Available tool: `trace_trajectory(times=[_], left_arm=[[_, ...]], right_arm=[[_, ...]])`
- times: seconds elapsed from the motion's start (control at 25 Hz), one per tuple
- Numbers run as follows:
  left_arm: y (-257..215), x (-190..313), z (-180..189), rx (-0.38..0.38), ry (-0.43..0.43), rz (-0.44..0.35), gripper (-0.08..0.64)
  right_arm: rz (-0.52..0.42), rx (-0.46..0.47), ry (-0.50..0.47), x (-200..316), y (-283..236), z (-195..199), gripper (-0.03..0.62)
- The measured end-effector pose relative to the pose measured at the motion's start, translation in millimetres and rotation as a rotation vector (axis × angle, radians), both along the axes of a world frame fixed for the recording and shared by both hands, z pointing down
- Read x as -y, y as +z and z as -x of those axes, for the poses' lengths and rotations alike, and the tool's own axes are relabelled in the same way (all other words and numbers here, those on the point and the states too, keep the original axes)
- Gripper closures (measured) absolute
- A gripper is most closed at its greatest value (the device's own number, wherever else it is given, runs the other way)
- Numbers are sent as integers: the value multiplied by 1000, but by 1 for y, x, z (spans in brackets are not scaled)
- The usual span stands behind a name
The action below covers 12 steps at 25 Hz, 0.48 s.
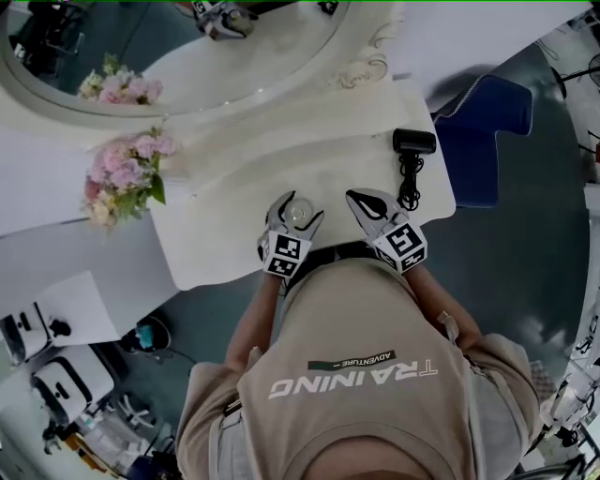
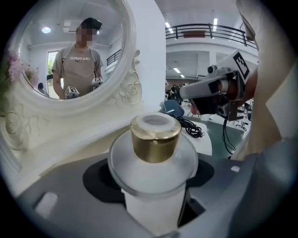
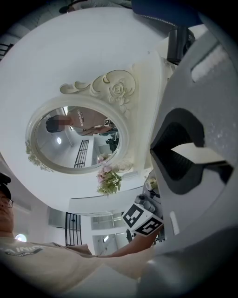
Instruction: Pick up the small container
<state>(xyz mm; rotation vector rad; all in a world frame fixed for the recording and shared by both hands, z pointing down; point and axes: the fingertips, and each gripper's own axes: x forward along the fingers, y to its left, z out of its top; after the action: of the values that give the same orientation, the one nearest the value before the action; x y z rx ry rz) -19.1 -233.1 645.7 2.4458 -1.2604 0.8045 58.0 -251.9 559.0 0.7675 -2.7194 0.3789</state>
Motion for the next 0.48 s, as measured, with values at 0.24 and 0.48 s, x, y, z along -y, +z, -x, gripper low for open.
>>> trace_trajectory(times=[0.24,0.48], left_arm=[[-42,-4,11,-37,-56,0,202],[-77,4,23,-29,-76,-59,202]], right_arm=[[-24,7,-33,-2,-5,9,589],[-55,20,-20,7,-10,9,589]])
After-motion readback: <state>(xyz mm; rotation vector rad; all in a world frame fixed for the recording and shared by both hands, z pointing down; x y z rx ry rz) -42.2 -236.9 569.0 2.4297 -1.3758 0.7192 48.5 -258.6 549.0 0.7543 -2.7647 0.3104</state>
